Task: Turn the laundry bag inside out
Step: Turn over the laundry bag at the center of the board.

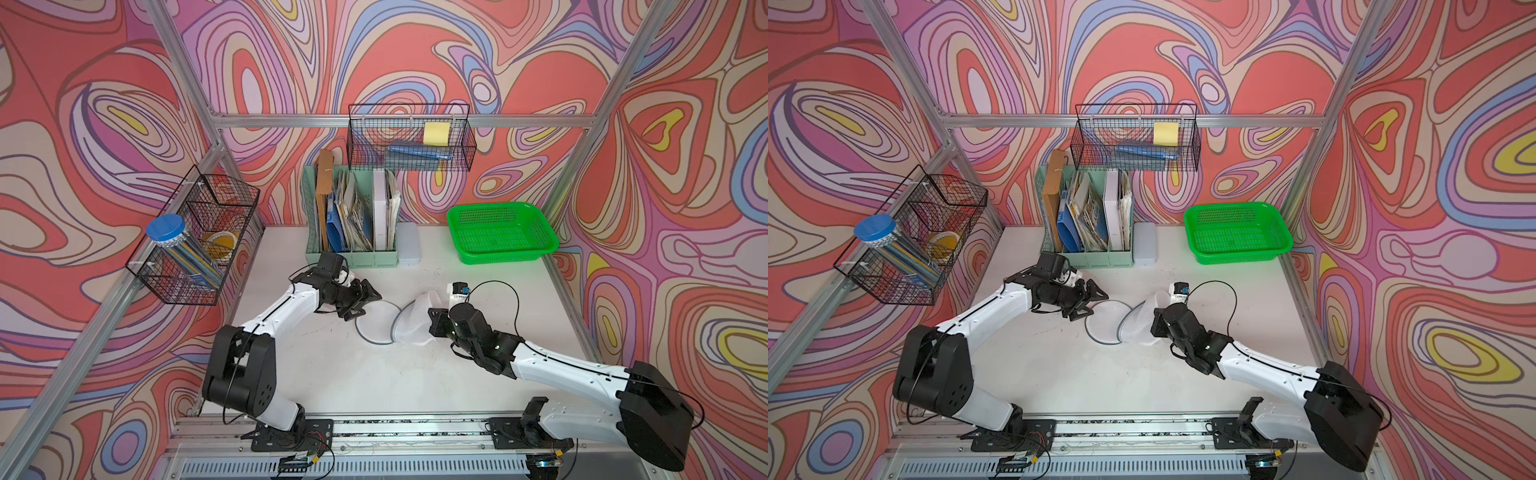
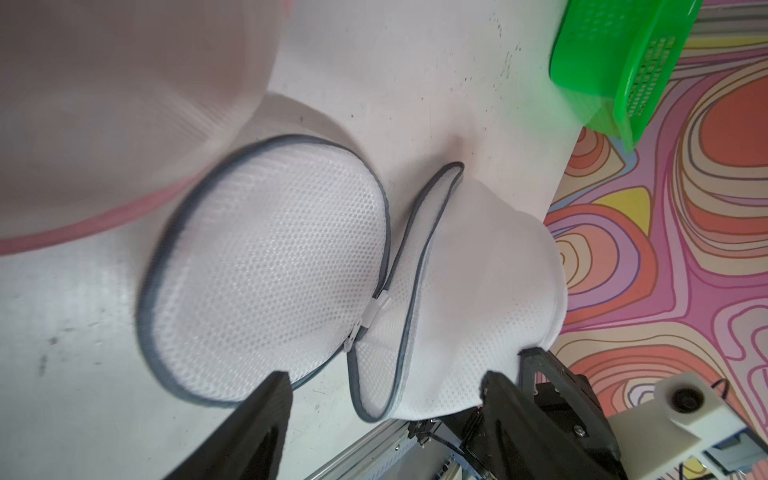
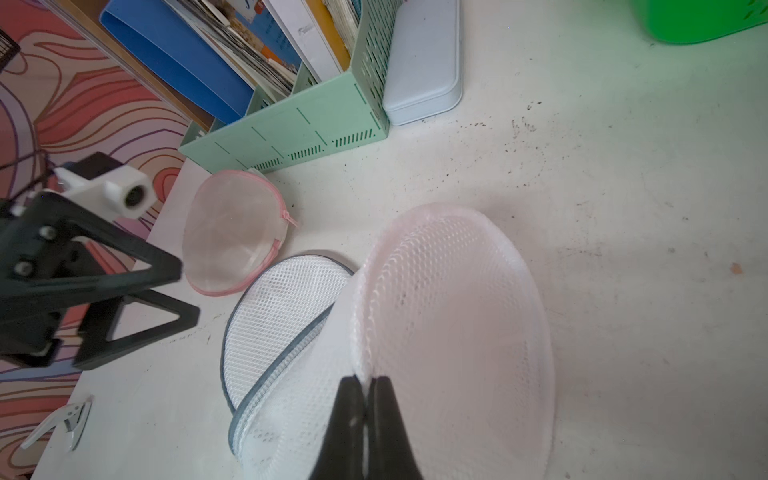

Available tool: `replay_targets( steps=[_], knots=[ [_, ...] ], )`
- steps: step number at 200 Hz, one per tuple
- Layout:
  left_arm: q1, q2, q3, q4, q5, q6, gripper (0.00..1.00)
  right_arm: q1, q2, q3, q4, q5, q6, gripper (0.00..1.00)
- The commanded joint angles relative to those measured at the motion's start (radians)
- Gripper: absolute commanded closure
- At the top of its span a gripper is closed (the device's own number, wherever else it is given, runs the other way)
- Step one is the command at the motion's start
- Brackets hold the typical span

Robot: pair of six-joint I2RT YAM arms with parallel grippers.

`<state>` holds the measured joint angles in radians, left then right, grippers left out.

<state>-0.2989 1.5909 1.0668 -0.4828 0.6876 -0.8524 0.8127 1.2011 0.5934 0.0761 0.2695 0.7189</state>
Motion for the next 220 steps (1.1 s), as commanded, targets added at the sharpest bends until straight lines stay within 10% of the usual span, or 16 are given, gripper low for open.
replay_targets(
  steps=[1,114,155,187,220],
  knots=[
    [-0.042,0.068,0.037,0.085,0.086,-0.038,0.24,0.001,-0.032,0.004,0.021,-0.020,-0.018,1.00],
    [-0.131,0.278,0.078,0.265,0.120,-0.139,0.38,0.002,-0.053,0.039,-0.035,-0.050,-0.058,1.00],
    [-0.130,0.346,0.163,0.257,0.081,-0.122,0.58,0.001,-0.067,0.036,-0.058,-0.069,-0.069,1.00],
    [-0.130,0.360,0.211,0.227,0.069,-0.107,1.00,0.002,-0.072,0.030,-0.071,-0.078,-0.075,1.00],
    [-0.130,0.324,0.241,0.141,0.041,-0.062,1.00,0.002,-0.056,0.029,-0.079,-0.079,-0.078,1.00]
  ],
)
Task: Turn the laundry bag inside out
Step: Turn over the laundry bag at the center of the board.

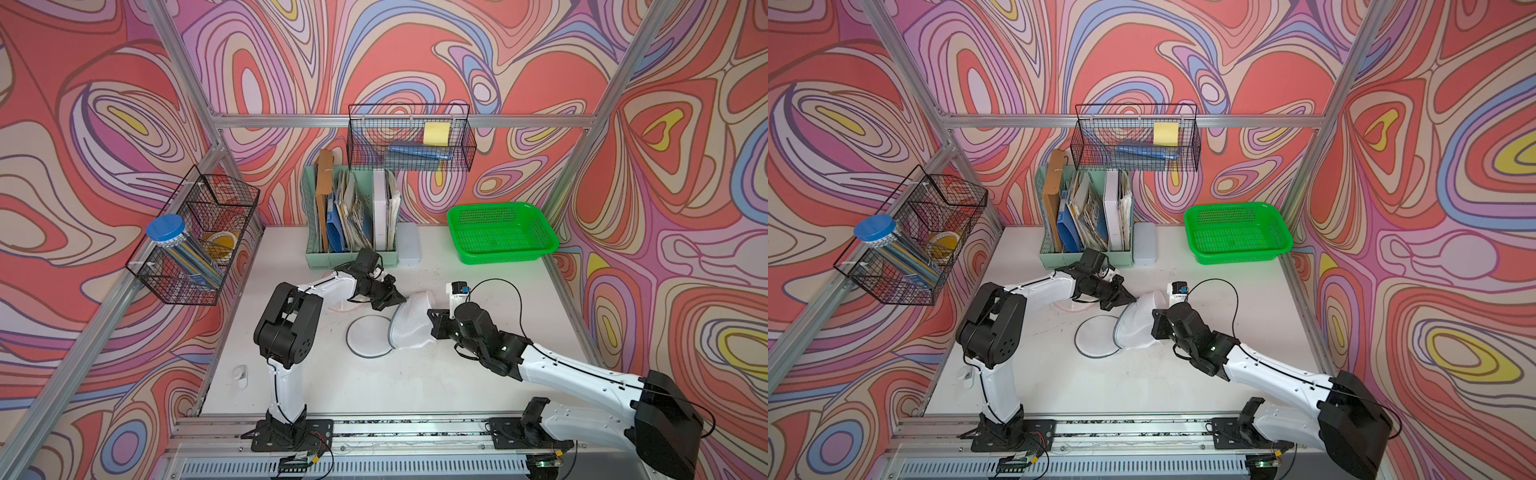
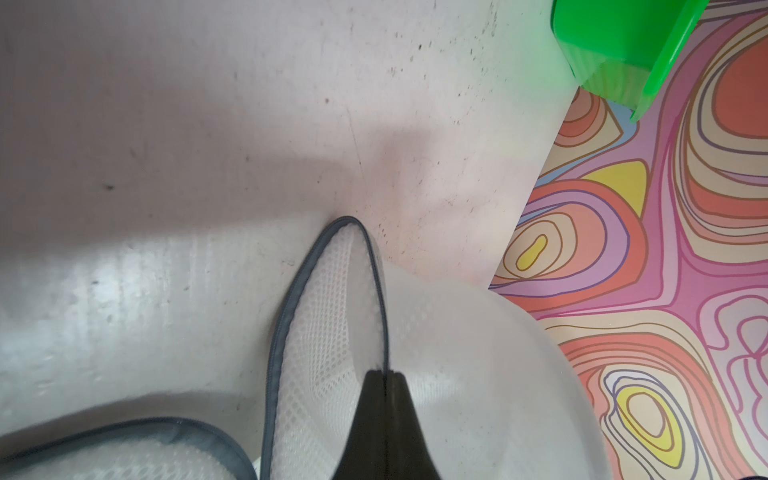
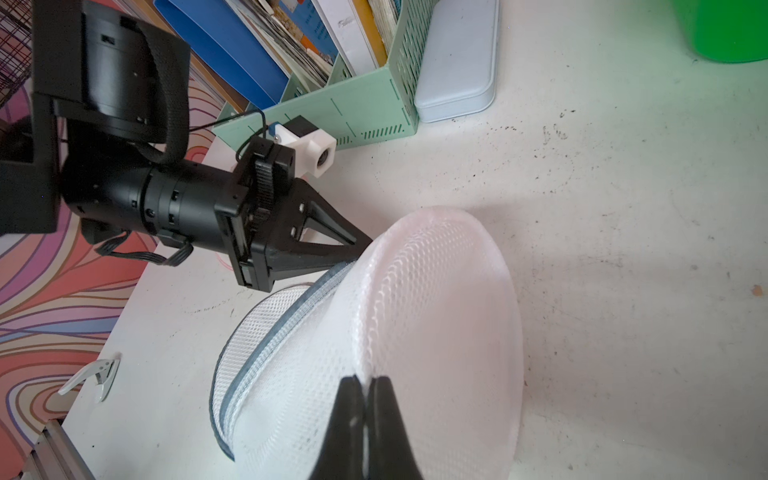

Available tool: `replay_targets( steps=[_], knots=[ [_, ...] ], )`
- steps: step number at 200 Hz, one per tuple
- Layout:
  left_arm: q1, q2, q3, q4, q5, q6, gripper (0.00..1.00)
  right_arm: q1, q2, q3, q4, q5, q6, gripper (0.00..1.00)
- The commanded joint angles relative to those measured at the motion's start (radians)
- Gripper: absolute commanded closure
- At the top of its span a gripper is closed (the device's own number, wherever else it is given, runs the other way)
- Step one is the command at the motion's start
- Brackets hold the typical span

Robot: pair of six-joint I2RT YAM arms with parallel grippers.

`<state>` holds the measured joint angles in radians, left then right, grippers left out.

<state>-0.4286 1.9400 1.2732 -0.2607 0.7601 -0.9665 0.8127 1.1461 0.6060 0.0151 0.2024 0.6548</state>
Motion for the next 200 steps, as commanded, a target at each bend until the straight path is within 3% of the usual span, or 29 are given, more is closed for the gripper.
replay_targets(
  steps=[1,31,79,129,138,151,164,181,200],
  knots=[
    [0.000,-0.025,0.035,-0.083,-0.031,0.053,1.00,0.002,-0.001,0.017,-0.017,-0.013,-0.014,1.00],
    [0.000,-0.068,0.051,-0.141,-0.056,0.098,1.00,0.002,0.048,0.042,-0.021,-0.045,-0.043,1.00],
    [-0.006,-0.131,0.110,-0.204,-0.068,0.149,1.00,0.002,0.238,0.113,0.040,-0.245,-0.082,1.00],
    [-0.027,-0.192,0.087,-0.202,-0.065,0.146,1.00,0.002,0.417,0.171,0.098,-0.374,-0.079,1.00],
    [-0.028,-0.197,0.078,-0.205,-0.066,0.150,1.00,0.002,0.437,0.179,0.099,-0.396,-0.072,0.90],
    [-0.027,-0.204,0.064,-0.213,-0.065,0.167,1.00,-0.002,0.431,0.173,0.108,-0.394,-0.058,0.64],
    [-0.027,-0.212,0.050,-0.225,-0.073,0.191,1.00,-0.014,0.404,0.158,0.122,-0.392,-0.040,0.57],
    [-0.027,-0.216,0.040,-0.234,-0.085,0.213,1.00,-0.042,0.368,0.137,0.140,-0.416,-0.021,0.57],
    [-0.028,-0.203,0.043,-0.234,-0.089,0.218,1.00,-0.080,0.339,0.102,0.191,-0.467,0.021,0.75]
  ],
)
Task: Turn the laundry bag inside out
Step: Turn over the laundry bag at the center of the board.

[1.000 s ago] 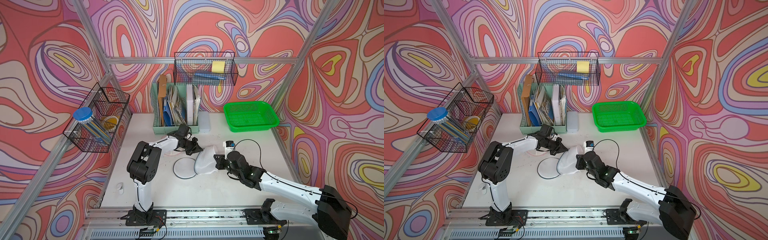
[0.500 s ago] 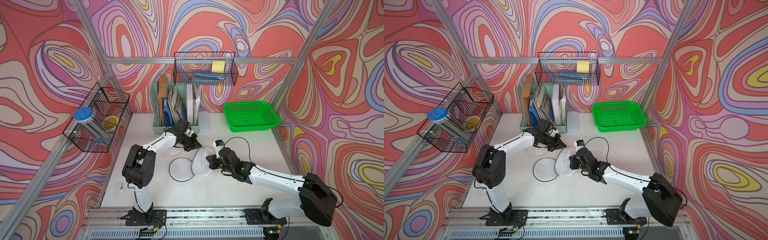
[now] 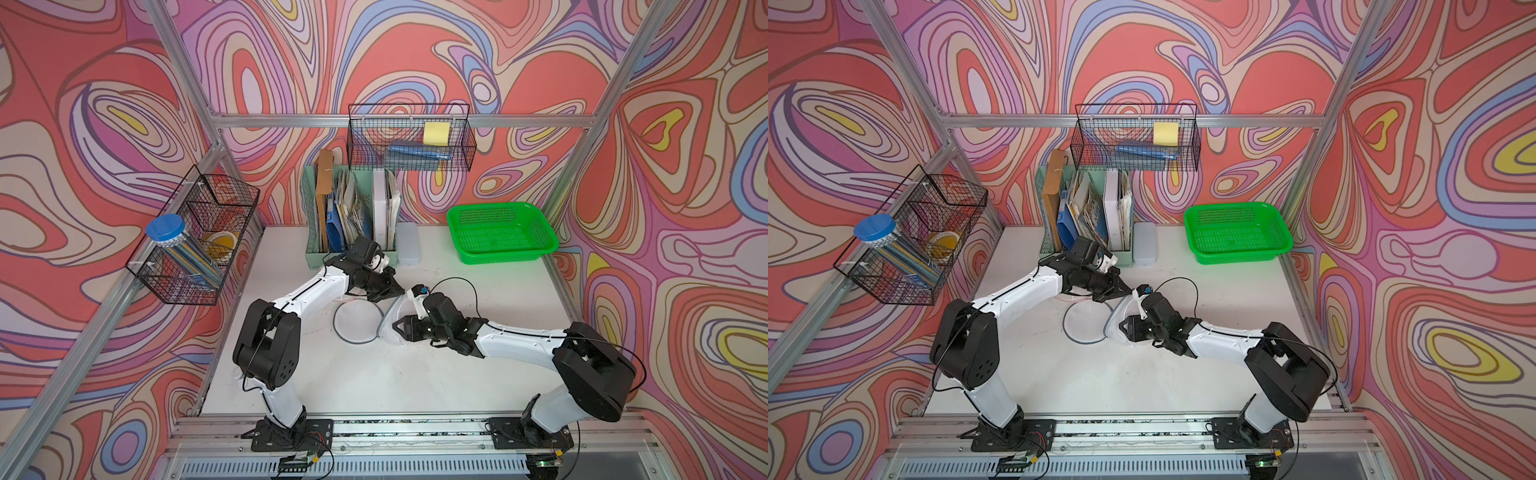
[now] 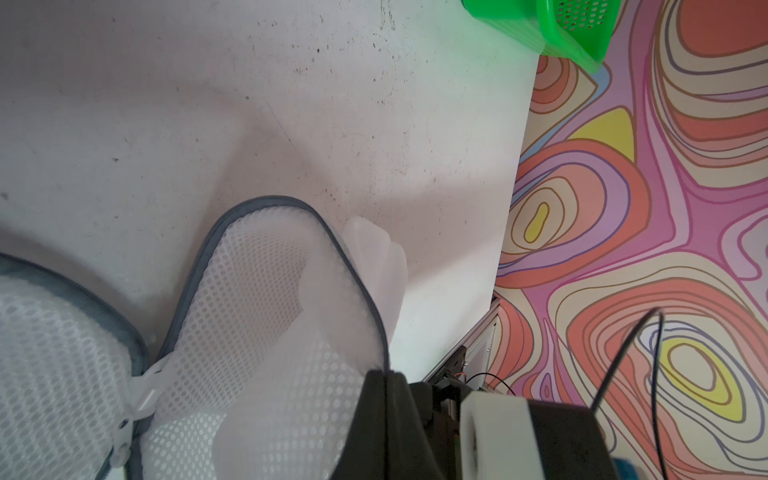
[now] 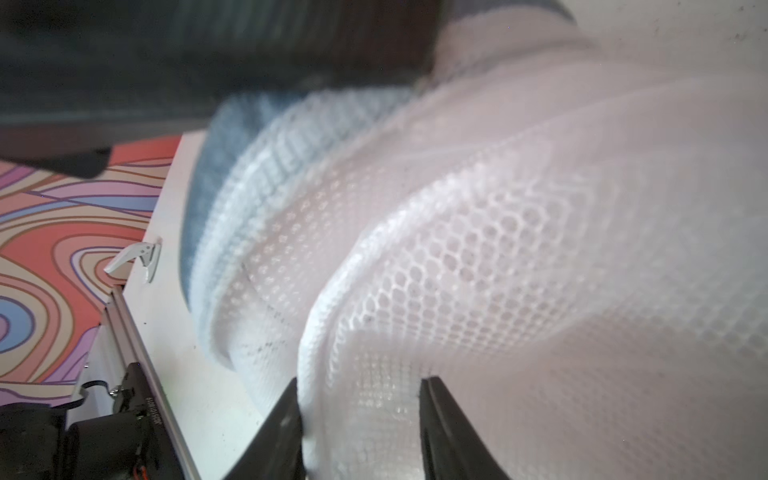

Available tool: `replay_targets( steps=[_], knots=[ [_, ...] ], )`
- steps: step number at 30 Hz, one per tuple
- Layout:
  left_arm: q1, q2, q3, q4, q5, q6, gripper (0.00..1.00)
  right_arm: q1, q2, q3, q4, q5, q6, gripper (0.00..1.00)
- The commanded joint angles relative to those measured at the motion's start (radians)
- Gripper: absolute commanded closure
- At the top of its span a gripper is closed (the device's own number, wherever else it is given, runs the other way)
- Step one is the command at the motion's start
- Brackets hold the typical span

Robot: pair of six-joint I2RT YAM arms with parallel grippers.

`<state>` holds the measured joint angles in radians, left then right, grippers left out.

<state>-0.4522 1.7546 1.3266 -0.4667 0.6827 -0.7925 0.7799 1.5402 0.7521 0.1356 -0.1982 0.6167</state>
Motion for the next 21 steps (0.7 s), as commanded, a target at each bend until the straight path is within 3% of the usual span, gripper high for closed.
replay_targets(
  steps=[1,3,5,7,9,10,13,18,21],
  knots=[
    [-0.004,-0.017,-0.011,-0.028,-0.011,0.044,1.00,-0.049,-0.055,-0.046,0.073,-0.068,0.062,0.76],
    [-0.004,-0.008,-0.006,-0.024,-0.007,0.038,1.00,-0.069,-0.048,-0.066,0.118,-0.092,0.095,0.92],
    [-0.003,-0.004,-0.003,-0.019,-0.009,0.034,1.00,-0.085,-0.023,-0.077,0.178,-0.135,0.126,0.97],
    [-0.003,0.000,0.002,-0.026,-0.018,0.039,1.00,-0.094,0.002,-0.081,0.230,-0.174,0.145,0.86],
    [-0.002,0.010,0.012,-0.046,-0.030,0.049,1.00,-0.102,0.010,-0.086,0.270,-0.205,0.154,0.59],
    [-0.002,0.018,0.015,-0.050,-0.032,0.052,1.00,-0.103,0.005,-0.083,0.263,-0.208,0.150,0.52],
    [-0.003,0.032,0.026,-0.048,-0.031,0.049,1.00,-0.105,-0.022,-0.062,0.195,-0.214,0.116,0.43],
    [0.001,0.049,0.043,-0.043,-0.036,0.045,1.00,-0.152,-0.096,-0.082,0.161,-0.204,0.141,0.51],
    [0.000,0.055,0.046,-0.034,-0.034,0.039,1.00,-0.186,-0.105,-0.084,0.169,-0.222,0.158,0.66]
  ],
)
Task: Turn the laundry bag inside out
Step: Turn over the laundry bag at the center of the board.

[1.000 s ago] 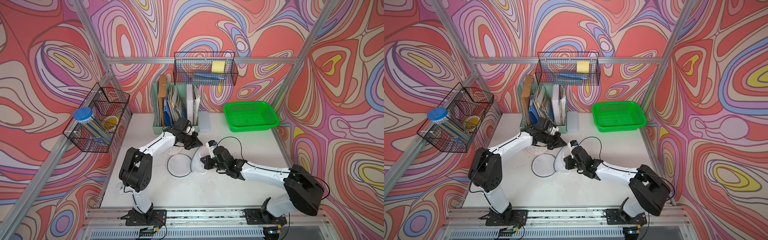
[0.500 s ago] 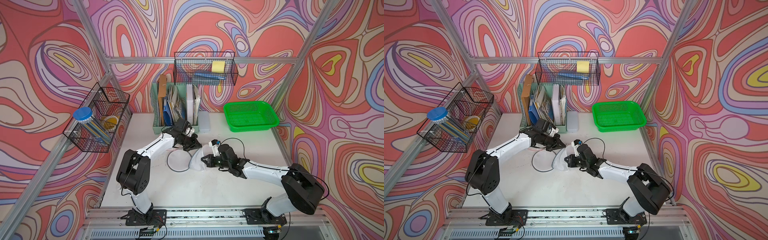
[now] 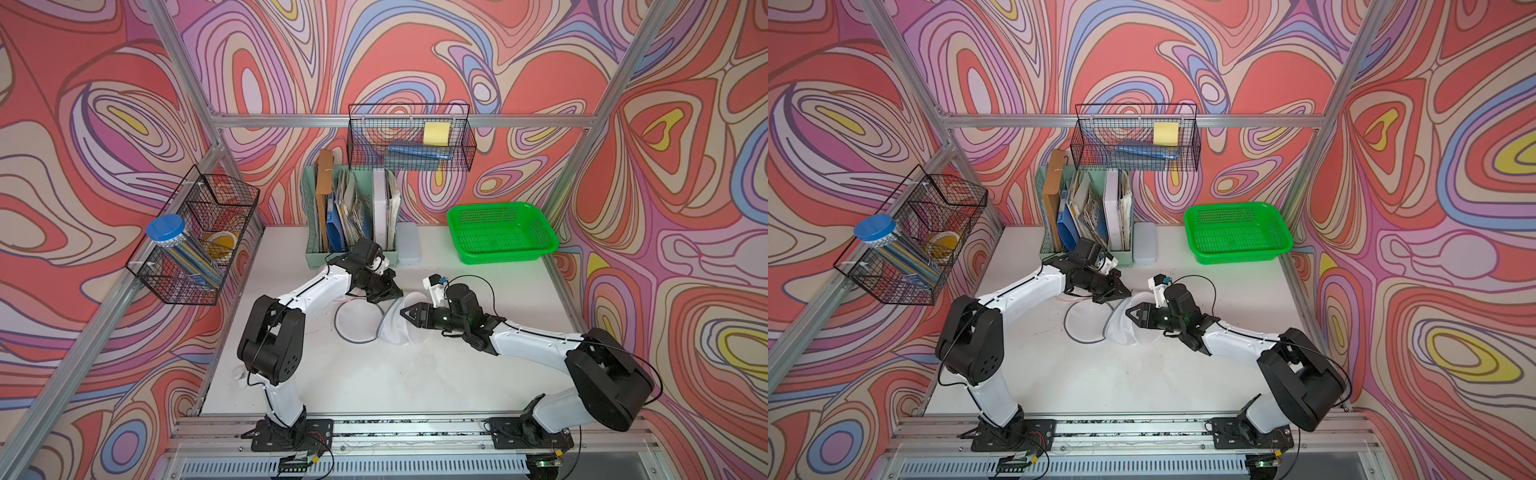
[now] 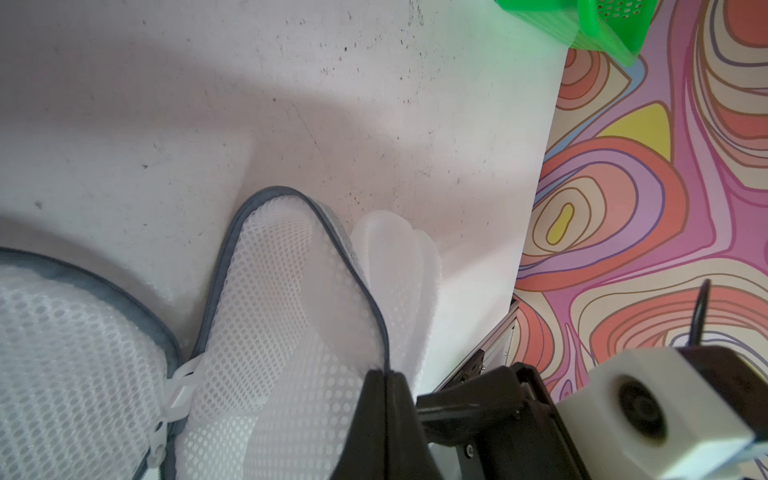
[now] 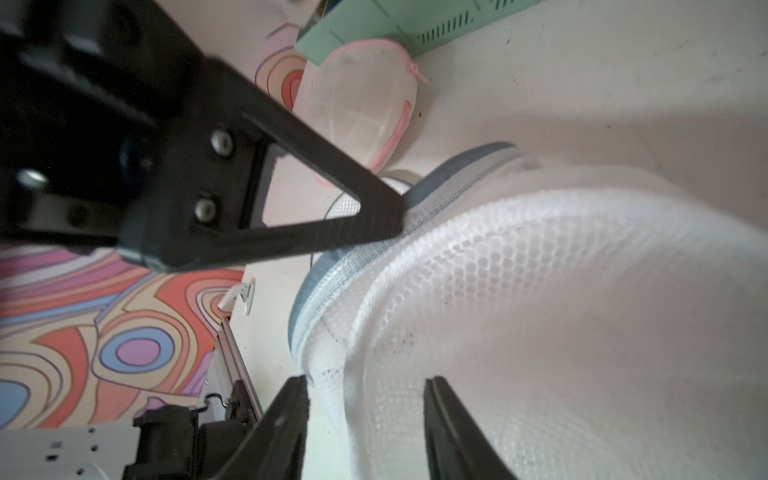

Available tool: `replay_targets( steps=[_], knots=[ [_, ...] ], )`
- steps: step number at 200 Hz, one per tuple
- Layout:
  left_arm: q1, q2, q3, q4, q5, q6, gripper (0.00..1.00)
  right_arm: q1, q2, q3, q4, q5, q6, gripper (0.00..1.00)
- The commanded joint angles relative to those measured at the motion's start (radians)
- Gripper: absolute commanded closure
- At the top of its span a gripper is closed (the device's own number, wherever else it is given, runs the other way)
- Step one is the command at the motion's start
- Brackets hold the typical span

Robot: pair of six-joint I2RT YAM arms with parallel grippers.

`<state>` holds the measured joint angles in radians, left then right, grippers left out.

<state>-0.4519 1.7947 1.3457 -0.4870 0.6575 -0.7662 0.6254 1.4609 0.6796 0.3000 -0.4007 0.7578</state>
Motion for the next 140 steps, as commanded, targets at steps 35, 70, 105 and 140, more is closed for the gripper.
replay_targets(
  steps=[35,70,105,140],
  knots=[
    [0.001,0.024,0.044,-0.012,-0.007,-0.001,1.00,-0.070,0.134,0.027,0.108,-0.104,0.080,1.00],
    [-0.002,0.030,0.075,-0.016,-0.005,-0.028,1.00,-0.070,0.298,0.083,0.195,-0.137,0.123,1.00],
    [-0.026,0.020,0.086,0.015,0.001,-0.081,1.00,-0.069,0.448,0.183,0.142,-0.151,0.128,1.00],
    [-0.064,0.027,0.142,0.017,0.004,-0.122,1.00,-0.070,0.538,0.228,0.081,-0.163,0.127,1.00]
  ],
)
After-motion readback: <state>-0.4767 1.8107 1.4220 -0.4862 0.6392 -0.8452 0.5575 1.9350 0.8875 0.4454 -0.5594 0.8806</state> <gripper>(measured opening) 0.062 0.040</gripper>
